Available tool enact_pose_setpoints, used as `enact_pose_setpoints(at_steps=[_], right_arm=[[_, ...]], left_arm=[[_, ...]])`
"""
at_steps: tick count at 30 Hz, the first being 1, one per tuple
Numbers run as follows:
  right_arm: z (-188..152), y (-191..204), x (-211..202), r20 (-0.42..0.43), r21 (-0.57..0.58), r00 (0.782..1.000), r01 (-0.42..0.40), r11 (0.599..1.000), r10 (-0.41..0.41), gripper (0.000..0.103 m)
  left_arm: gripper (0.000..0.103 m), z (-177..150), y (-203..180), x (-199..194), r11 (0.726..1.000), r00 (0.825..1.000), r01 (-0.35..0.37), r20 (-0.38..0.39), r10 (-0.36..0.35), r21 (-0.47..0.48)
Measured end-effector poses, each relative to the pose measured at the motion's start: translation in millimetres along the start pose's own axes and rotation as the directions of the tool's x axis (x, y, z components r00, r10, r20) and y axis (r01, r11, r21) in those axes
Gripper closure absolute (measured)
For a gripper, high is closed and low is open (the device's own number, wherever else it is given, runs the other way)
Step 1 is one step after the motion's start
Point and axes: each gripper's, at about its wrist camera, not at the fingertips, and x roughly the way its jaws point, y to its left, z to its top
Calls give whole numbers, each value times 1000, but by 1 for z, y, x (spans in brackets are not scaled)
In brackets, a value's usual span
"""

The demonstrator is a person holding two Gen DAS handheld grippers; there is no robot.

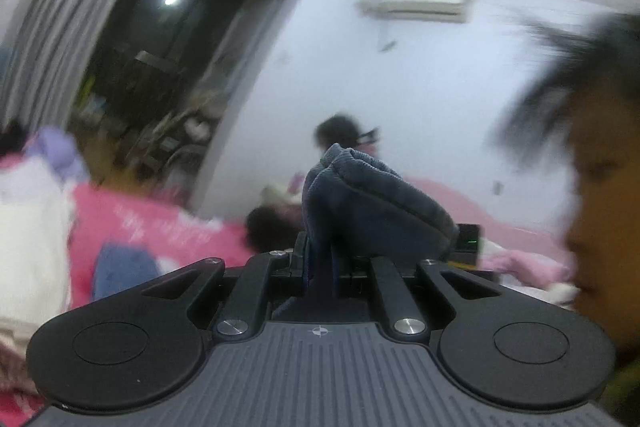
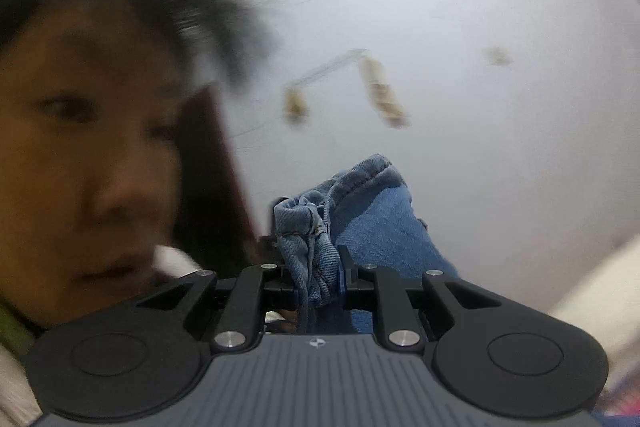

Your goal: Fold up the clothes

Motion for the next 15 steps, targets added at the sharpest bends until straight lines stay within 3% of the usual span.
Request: enact_pose_setpoints(at_steps=[3, 9, 15], right_arm=[[4, -30, -16, 8, 6, 991, 134, 991, -134, 84], [33, -105, -57, 41, 46, 944, 324, 945, -326, 84], [46, -207, -70, -18, 108, 898, 439, 892, -439, 84]], left_arm=[[95, 2, 44, 48, 994, 999, -37, -19, 35, -101], [95, 14, 98, 139, 975, 983, -175, 40, 182, -134], [95, 7, 152, 226, 916, 931, -355, 20, 365, -185]])
